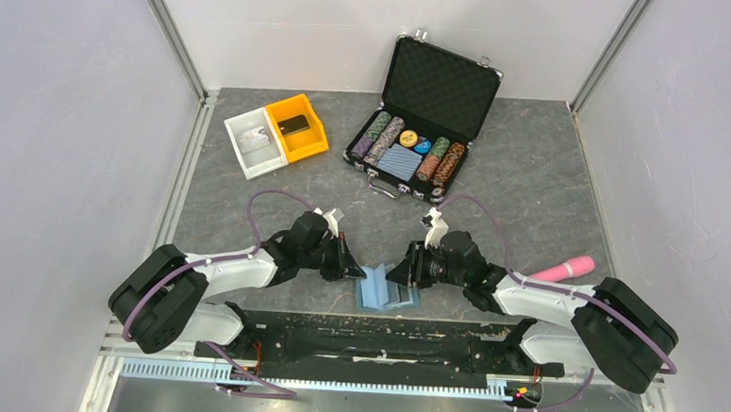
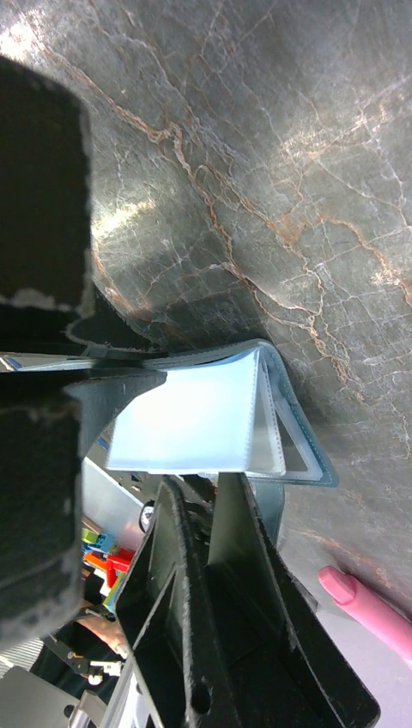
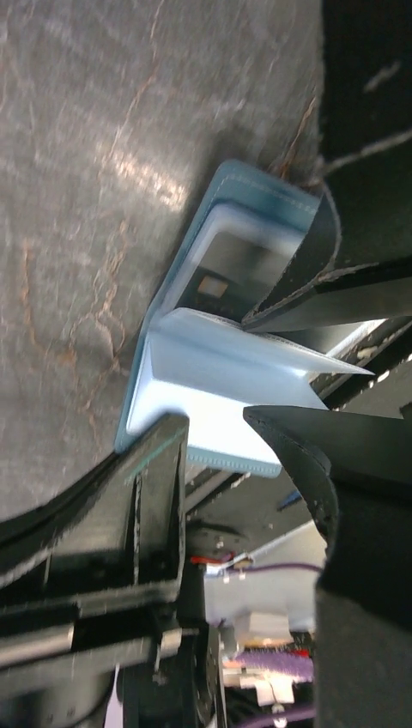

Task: Take the credit cards out of the card holder
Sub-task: Remove the credit card from the card holder.

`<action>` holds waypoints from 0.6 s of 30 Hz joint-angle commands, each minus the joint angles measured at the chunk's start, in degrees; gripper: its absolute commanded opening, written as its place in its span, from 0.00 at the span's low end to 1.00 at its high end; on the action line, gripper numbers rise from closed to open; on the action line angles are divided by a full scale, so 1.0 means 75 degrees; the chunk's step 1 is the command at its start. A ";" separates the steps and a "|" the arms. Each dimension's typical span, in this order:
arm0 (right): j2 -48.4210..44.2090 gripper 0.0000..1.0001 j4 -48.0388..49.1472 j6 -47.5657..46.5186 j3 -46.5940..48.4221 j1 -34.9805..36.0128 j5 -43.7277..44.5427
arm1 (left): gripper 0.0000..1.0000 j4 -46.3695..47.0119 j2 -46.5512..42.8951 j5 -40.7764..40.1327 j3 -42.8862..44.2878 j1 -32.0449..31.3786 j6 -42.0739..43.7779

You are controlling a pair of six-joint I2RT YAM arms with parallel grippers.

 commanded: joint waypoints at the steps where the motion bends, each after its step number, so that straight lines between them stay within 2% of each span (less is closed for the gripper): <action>1: 0.0208 0.39 0.1186 0.0456 -0.0147 0.0128 -0.0688 | 0.03 0.0348 -0.0016 -0.0167 -0.0026 -0.0003 -0.0286; 6: 0.0189 0.40 0.1032 0.0376 -0.0098 0.0166 -0.0603 | 0.04 0.0348 -0.0105 -0.0181 -0.0062 -0.0003 -0.0312; 11: 0.0075 0.39 0.0665 0.0206 -0.0022 0.0175 -0.0375 | 0.10 0.0290 -0.0124 -0.0201 -0.0096 -0.0003 -0.0312; 18: -0.0112 0.17 0.0246 -0.0042 -0.0012 0.0178 -0.0029 | 0.16 -0.0021 -0.0328 -0.0335 -0.0077 -0.0003 -0.0225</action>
